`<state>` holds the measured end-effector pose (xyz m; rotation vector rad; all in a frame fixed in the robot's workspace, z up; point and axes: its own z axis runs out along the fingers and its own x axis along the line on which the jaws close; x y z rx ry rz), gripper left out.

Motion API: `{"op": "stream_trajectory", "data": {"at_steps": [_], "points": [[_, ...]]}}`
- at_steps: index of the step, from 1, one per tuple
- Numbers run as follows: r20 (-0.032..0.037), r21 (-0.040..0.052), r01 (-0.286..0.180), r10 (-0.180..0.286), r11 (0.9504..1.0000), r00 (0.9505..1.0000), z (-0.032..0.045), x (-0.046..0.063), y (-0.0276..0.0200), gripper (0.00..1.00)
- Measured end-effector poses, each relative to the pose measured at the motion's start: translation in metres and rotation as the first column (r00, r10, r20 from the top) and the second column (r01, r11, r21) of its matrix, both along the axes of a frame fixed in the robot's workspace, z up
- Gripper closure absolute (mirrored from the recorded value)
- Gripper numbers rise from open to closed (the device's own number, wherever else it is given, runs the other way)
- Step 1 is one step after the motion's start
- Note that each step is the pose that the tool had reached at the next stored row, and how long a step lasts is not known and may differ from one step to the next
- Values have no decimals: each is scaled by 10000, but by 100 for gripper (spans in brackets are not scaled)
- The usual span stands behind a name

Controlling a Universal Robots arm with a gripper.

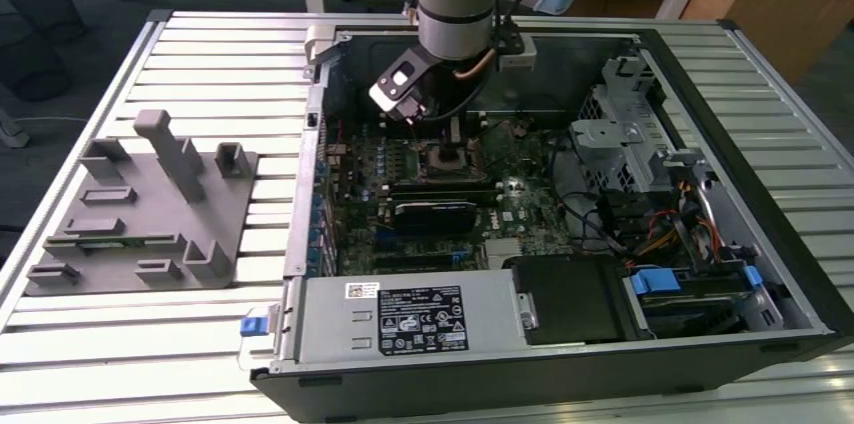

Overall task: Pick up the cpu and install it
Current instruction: 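Place the cpu into insertion slot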

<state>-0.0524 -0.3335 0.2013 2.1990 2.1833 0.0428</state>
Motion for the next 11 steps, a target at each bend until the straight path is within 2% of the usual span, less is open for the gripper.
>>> {"op": "stream_trajectory", "data": {"at_steps": [11], "points": [[-9,-14,-3,3,10000,10000,-37,-1,-3,89]]}}
